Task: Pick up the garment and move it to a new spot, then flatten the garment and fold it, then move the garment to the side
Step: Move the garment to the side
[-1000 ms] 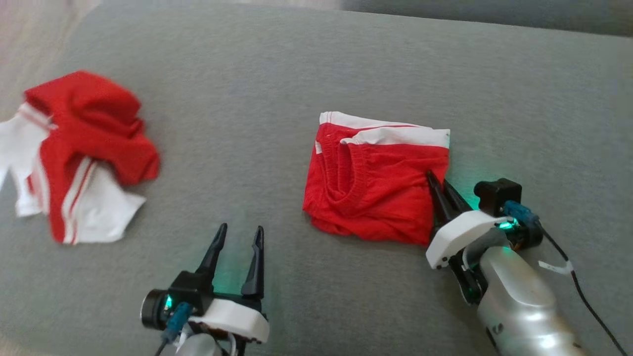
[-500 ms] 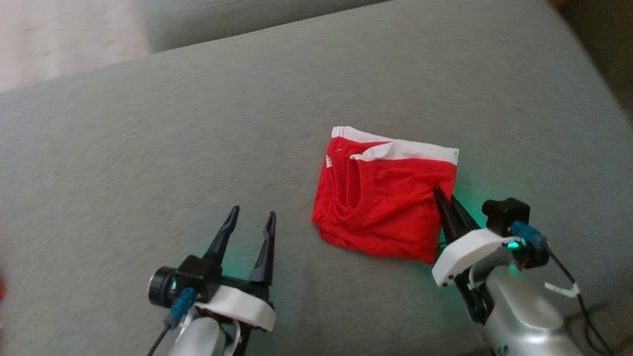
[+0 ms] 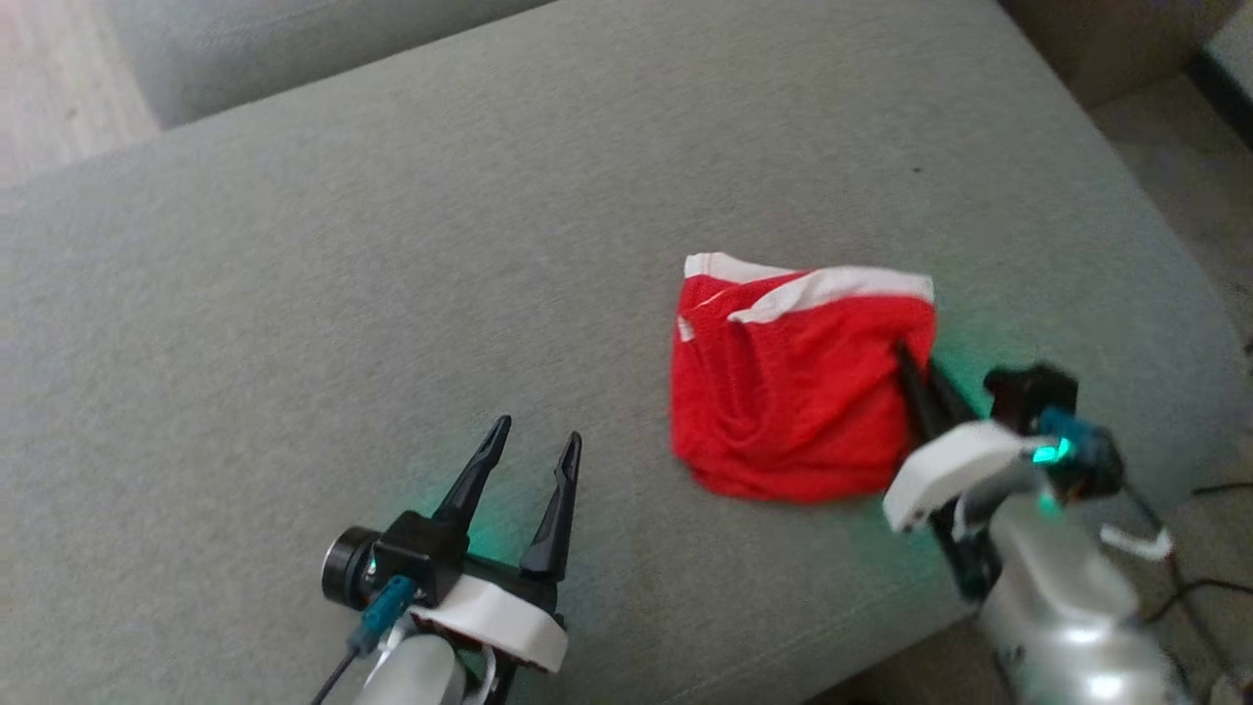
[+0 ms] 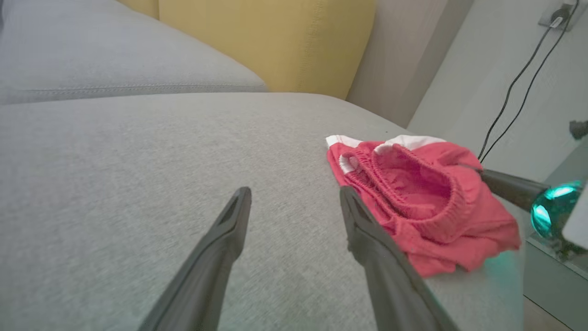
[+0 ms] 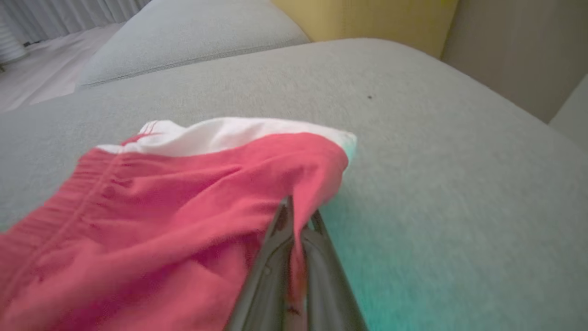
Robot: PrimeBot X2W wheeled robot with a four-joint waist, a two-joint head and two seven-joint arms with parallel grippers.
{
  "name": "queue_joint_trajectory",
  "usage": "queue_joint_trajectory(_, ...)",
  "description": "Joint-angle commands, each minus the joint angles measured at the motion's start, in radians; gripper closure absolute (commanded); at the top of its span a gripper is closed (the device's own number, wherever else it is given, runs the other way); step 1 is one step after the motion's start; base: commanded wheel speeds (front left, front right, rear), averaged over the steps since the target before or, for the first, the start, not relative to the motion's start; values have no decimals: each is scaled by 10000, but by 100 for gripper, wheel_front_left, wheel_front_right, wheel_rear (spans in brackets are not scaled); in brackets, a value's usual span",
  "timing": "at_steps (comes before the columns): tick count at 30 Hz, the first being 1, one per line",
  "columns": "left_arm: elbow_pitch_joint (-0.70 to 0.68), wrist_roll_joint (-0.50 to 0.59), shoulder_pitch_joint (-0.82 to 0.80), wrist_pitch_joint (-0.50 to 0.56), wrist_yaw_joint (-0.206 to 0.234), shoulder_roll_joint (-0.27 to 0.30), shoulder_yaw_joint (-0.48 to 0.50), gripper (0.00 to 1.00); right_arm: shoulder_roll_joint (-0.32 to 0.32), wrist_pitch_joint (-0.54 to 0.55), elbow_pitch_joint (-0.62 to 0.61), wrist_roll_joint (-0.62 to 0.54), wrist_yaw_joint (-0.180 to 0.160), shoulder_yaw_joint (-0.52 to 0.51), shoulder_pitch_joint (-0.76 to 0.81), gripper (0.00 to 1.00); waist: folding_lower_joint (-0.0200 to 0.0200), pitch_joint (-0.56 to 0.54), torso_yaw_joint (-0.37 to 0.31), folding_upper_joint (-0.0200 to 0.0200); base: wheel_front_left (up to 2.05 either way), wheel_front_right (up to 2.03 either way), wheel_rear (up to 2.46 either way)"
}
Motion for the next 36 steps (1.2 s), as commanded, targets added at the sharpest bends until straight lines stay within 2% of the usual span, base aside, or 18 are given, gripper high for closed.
queue_joint_trajectory(1,-252,59,-324,-51,-60,34,270,0,-160,-66,-156,-262,67,29,-769,100,0,300,372,0,0,0,0)
queue_joint_trajectory(8,-238,292,-567,-51,-137,34,246,0,-1603,300,902,-1639,67,-1047,-2801,100,0,1019,1314,0,0,0,0)
queue_joint_trajectory(14,-264,527,-1010,-51,-148,34,465,0,-3151,1013,1668,-3143,67,-2678,-4249,100,0,1723,2062,0,0,0,0)
queue_joint_trajectory(17,-264,603,-1176,-51,-159,34,588,0,-3666,1251,1746,-3995,67,-3508,-4613,100,0,1932,2317,0,0,0,0)
queue_joint_trajectory(18,-260,624,-1219,-51,-149,34,644,0,-3753,1264,1703,-4230,67,-3851,-4687,81,0,1985,2374,0,0,0,0)
queue_joint_trajectory(19,-272,633,-1270,-51,-127,34,716,0,-3791,1240,1635,-4450,67,-4190,-4757,1,0,2040,2417,0,0,0,0)
queue_joint_trajectory(24,-350,759,-1418,-51,3,34,1189,0,-3522,648,1363,-5288,67,-5388,-4998,0,0,2005,2534,0,0,0,0)
queue_joint_trajectory(27,-358,829,-1402,-51,20,34,1396,0,-3283,341,1381,-5398,67,-5596,-5045,0,0,1887,2564,0,0,0,0)
queue_joint_trajectory(32,-442,830,-1236,-51,208,33,2124,0,-2349,-47,1298,-5098,67,-5212,-5044,0,0,1537,2674,0,0,0,0)
queue_joint_trajectory(36,-508,781,-1039,-51,450,33,3047,0,-1185,-61,-113,-4370,67,-4402,-4277,0,0,1203,2852,0,0,0,0)
